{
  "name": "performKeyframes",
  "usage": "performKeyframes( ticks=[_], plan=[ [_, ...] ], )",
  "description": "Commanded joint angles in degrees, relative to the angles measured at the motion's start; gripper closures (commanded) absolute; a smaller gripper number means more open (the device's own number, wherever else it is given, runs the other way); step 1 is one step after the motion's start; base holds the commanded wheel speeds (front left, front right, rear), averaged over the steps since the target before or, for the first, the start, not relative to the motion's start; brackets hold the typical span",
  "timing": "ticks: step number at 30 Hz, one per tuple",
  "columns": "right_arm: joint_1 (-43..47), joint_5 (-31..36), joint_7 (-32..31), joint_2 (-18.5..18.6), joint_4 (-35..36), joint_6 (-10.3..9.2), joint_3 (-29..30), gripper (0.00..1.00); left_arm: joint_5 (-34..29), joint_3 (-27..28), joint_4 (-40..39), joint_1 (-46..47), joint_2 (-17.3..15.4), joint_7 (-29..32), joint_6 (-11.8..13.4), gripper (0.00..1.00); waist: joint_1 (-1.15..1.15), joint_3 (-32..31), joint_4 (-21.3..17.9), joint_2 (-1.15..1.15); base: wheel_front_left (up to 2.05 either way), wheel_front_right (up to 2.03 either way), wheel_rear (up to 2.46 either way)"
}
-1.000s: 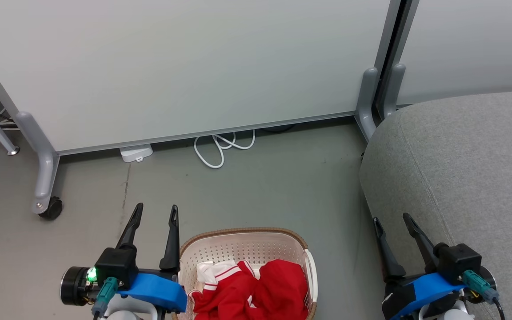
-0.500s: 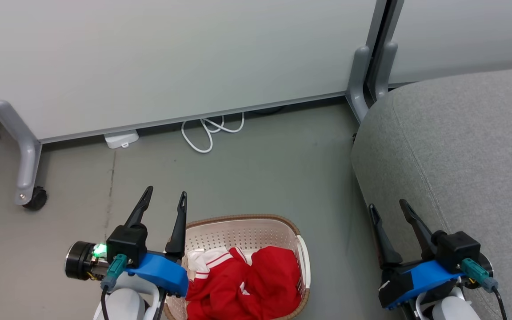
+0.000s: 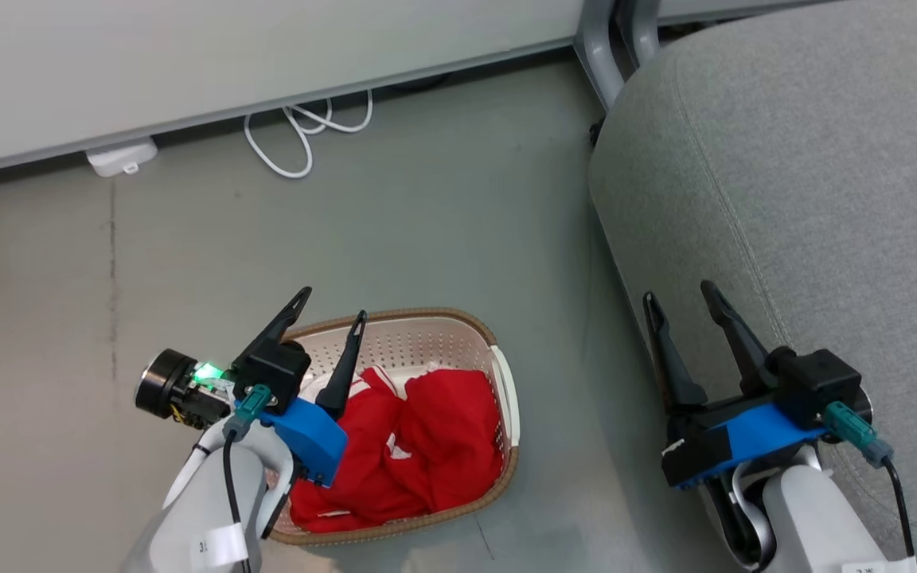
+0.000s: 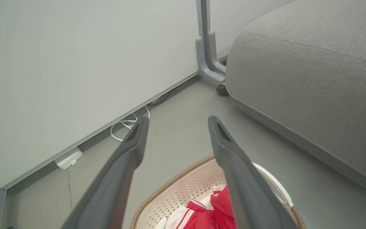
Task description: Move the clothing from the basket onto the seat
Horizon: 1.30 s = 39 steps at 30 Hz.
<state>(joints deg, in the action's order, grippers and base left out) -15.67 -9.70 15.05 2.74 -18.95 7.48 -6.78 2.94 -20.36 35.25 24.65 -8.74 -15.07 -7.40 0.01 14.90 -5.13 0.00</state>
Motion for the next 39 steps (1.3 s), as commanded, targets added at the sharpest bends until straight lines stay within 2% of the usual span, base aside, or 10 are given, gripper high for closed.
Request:
performKeyframes(
  ticks=[1,13,27,39],
  plan=[
    [-1.7,-0.3,0.2,0.3,0.6,0.03,-0.3,0.0,0.6,-1.3,1.1,2.0,-1.0,-0.2,-0.1,0.0,-0.01,3.5,-1.8,0.0,0.0,0.0,0.0],
    [-8.9,-0.7,0.2,0.2,2.8,0.03,-1.5,0.0,4.7,-15.1,13.7,13.2,-5.4,-0.2,-0.1,0.0,-0.01,14.7,-5.1,0.0,0.0,0.0,0.0],
    [-15.1,-1.4,0.2,0.2,5.4,0.03,-2.8,0.0,14.1,-31.3,27.8,22.3,-6.4,1.1,-0.1,0.0,-0.01,25.2,-6.7,0.0,0.0,0.0,0.0],
    [-19.2,-1.5,0.2,0.2,8.1,0.03,-3.3,0.0,22.3,-42.2,32.2,27.8,-7.9,6.7,-0.1,0.0,-0.01,32.6,-6.8,0.0,0.0,0.0,0.0]
  ],
)
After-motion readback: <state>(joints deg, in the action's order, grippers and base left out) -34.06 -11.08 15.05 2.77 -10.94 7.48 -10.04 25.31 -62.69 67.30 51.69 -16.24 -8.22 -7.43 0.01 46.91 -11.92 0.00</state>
